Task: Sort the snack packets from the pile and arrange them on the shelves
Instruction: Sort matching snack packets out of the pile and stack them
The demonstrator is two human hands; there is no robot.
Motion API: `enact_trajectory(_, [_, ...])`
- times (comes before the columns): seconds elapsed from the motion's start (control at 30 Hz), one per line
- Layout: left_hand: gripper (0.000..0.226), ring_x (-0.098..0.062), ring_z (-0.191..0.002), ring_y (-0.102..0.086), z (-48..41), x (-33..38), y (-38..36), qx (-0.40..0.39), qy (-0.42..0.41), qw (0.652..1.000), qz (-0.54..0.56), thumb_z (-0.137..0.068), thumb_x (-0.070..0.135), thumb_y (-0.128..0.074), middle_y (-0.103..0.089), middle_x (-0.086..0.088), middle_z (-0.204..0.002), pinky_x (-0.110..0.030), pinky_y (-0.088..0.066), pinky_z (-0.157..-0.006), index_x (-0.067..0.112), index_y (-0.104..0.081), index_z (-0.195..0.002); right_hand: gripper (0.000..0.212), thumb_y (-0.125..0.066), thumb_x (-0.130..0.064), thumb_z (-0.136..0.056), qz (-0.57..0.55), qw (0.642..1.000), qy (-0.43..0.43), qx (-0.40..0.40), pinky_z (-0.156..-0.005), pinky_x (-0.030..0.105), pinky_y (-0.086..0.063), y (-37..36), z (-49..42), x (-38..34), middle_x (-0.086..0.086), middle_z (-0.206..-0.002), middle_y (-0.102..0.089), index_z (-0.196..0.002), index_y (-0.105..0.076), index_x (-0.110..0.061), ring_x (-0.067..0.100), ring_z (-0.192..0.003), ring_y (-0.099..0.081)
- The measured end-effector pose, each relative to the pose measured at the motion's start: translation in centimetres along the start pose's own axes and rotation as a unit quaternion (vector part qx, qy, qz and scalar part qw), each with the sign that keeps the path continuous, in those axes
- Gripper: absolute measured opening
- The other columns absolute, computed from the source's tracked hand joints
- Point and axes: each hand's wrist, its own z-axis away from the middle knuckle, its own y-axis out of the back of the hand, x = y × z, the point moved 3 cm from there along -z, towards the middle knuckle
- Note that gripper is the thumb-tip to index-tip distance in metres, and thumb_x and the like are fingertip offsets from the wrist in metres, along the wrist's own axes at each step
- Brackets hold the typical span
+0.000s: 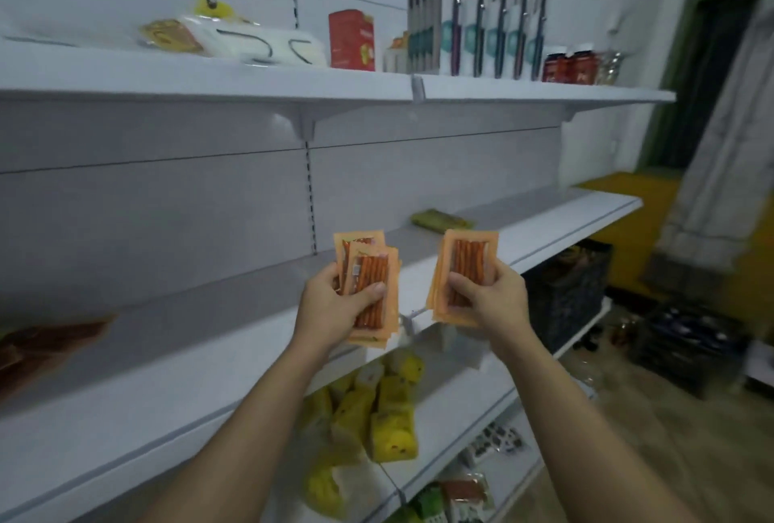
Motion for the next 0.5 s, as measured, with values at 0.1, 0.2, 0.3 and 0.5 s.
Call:
enact_trajectory(0.1, [0.022,-0.013,-0.083,-0.073,-0.3,0.5,-6.1,-0.033,-0.004,0.999,0.008,-0.078,0.018,-0.083,-0.076,0.003,-0.089,-0.036,-0.058,-0.078,0.02,-0.071,-0.096,0.018,-0.075,-0.008,-0.085,0.012,0.999,0.0,0.035,-0.059,0.014,-0.051,6.2,-0.8,0.6,-0.005,-0.088,-0.07,-0.096,-0.068,-0.02,-0.001,-0.075,-0.066])
enact_trajectory(0.2, [0.02,-0.014,-0.083,-0.073,-0.1,0.7,-11.9,-0.055,-0.004,0.998,0.017,-0.078,0.02,-0.083,-0.076,0.004,-0.087,-0.035,-0.058,-0.077,0.022,-0.072,-0.094,0.018,-0.074,-0.01,-0.086,0.026,0.998,-0.011,0.056,-0.063,0.019,-0.053,11.7,-1.0,1.3,-0.005,-0.09,-0.07,-0.093,-0.066,-0.024,0.005,-0.083,-0.067])
enact_trajectory(0.3, [0.018,-0.013,-0.082,-0.073,0.6,1.0,-18.4,-0.09,-0.007,0.996,0.019,-0.078,0.021,-0.083,-0.075,0.005,-0.085,-0.031,-0.058,-0.074,0.022,-0.071,-0.091,0.019,-0.074,-0.01,-0.086,0.042,0.994,-0.033,0.099,-0.071,0.031,-0.058,17.8,-1.2,2.4,-0.005,-0.092,-0.071,-0.095,-0.067,-0.025,0.011,-0.087,-0.068])
enact_trajectory(0.5, [0.018,-0.006,-0.073,-0.072,1.9,0.9,-26.5,-0.158,0.003,0.986,0.048,-0.078,0.012,-0.082,-0.075,0.002,-0.083,-0.024,-0.057,-0.067,0.014,-0.072,-0.092,0.02,-0.074,-0.009,-0.085,0.046,0.984,-0.052,0.167,-0.063,0.031,-0.061,25.6,-0.8,3.4,0.0,-0.096,-0.071,-0.103,-0.068,-0.016,0.017,-0.09,-0.069])
